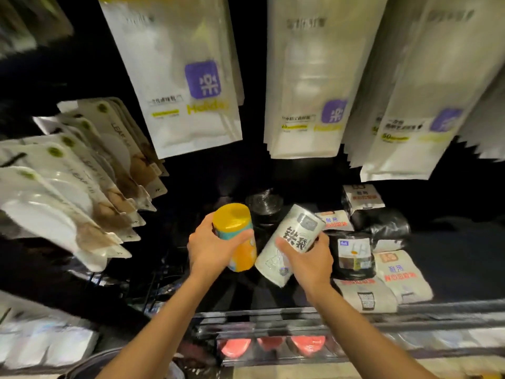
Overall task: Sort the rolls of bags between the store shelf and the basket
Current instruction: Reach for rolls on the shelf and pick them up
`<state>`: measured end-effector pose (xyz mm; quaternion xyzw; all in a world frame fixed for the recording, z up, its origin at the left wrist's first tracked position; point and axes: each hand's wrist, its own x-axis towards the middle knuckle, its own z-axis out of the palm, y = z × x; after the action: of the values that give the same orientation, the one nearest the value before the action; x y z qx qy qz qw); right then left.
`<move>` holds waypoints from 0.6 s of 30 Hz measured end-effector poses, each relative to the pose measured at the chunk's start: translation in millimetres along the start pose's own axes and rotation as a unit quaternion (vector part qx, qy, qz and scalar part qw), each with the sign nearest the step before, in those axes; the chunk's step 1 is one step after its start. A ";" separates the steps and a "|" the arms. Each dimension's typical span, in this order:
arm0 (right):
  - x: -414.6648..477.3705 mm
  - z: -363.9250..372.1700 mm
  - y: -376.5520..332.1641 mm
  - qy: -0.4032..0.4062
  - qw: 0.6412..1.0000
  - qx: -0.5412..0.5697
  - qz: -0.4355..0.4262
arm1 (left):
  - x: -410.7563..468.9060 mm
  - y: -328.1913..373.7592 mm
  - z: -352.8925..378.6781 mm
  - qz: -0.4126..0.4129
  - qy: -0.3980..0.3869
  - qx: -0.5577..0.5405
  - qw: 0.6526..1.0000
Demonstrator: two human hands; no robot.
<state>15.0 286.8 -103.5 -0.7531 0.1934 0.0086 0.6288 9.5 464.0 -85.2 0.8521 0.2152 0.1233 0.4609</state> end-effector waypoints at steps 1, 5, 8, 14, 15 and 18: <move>-9.2 -11.4 -7.7 -0.010 1.000 -0.005 -0.020 | -7.4 10.7 -7.6 0.018 -0.009 -0.011 1.000; -47.2 -60.5 -39.1 -0.033 0.995 -0.011 -0.094 | -38.8 55.8 -29.7 0.080 -0.059 -0.033 0.995; -68.6 -99.1 -55.1 -0.019 0.991 -0.009 -0.129 | -64.0 88.6 -36.1 0.117 -0.098 -0.026 0.988; -115.2 -186.4 -72.1 0.022 0.981 -0.015 -0.194 | -125.1 136.2 -19.5 0.192 -0.177 -0.052 0.964; -123.5 -201.7 -71.0 0.034 0.980 -0.015 -0.197 | -137.2 144.6 -13.9 0.207 -0.192 -0.056 0.958; -150.0 -250.9 -59.6 0.069 0.976 -0.012 -0.204 | -177.4 168.1 5.1 0.238 -0.233 -0.075 0.940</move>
<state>-163.5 98.5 43.6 -0.7831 0.0787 -0.1695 0.5932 -101.4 293.9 50.9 0.8464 -0.1171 0.0433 0.5178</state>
